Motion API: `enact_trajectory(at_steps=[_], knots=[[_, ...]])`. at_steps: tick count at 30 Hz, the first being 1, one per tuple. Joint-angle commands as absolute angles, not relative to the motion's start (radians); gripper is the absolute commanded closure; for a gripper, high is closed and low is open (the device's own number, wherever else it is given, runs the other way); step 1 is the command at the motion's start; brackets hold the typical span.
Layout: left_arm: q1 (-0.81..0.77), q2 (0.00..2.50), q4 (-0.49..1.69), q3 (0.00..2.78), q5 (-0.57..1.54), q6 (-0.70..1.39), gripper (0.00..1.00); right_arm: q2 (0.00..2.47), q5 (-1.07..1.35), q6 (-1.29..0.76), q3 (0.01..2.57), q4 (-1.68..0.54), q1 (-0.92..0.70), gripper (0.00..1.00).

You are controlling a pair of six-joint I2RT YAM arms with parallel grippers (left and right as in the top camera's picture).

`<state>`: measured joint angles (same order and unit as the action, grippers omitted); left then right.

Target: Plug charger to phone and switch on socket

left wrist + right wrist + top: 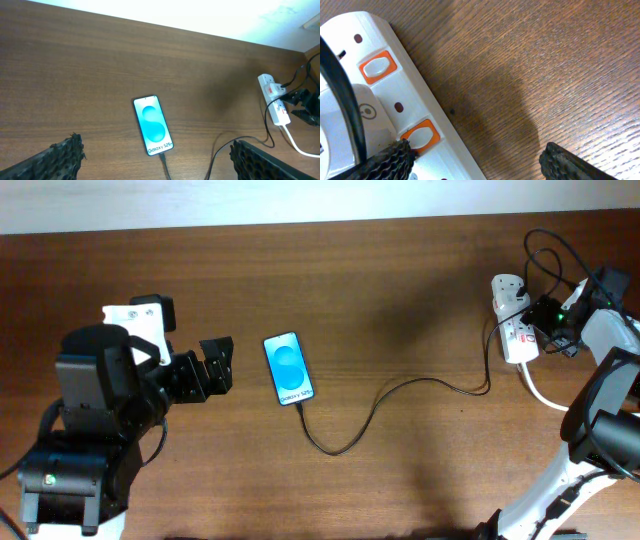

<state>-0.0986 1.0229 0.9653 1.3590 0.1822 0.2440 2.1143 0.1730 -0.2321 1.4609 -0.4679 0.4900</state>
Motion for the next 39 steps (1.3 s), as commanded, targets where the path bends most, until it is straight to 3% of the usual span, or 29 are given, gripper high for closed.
enact_trajectory(at_steps=[1,6,11,39], knots=[[-0.094,1.024,0.964,1.361,0.175,0.238,0.01,2.149,0.215,-0.217,1.449,-0.490,0.470,0.14],[-0.094,1.024,0.964,1.361,0.175,0.238,0.01,2.148,0.214,-0.218,1.466,-0.484,0.497,0.13],[-0.094,1.024,0.968,1.361,0.175,0.238,0.01,2.057,0.214,-0.289,1.588,-0.591,0.600,0.00],[-0.094,1.024,0.968,1.361,0.175,0.238,0.01,2.231,0.191,-0.243,1.569,-0.585,0.485,0.01]])
